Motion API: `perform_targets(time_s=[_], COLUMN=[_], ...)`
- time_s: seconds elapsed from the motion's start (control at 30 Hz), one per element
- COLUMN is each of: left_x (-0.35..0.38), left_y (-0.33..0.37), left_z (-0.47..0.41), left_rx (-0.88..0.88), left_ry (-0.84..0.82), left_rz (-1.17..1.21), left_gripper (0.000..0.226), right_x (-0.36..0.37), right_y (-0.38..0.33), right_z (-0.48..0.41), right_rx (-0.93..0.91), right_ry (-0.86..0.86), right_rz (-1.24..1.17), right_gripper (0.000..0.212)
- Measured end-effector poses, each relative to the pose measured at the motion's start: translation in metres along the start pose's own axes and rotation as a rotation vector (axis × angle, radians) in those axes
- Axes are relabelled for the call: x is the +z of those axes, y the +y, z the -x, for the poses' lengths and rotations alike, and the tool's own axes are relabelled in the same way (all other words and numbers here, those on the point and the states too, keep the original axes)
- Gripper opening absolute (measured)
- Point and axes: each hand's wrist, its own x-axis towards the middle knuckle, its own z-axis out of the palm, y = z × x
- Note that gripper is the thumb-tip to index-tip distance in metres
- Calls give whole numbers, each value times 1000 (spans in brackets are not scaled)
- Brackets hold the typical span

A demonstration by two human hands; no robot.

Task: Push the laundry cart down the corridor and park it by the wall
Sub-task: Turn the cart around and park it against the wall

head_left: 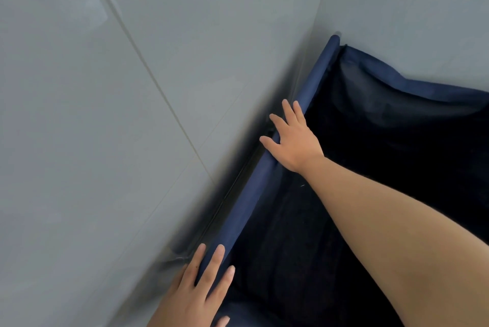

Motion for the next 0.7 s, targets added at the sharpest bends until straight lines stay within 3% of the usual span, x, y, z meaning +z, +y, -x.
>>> perform_targets(time_s=[0.2, 0.7], left_x=[4, 9], left_y=[4, 2], left_z=[1, 2], left_rx=[5, -27], left_ry=[70, 12], left_rz=[36, 52], left_gripper=[103, 102], right_x=[0, 3], right_y=[0, 3], right_z=[4, 0], right_rx=[-10, -22], right_ry=[-6, -10], right_rz=[4, -12], right_gripper=[72, 75])
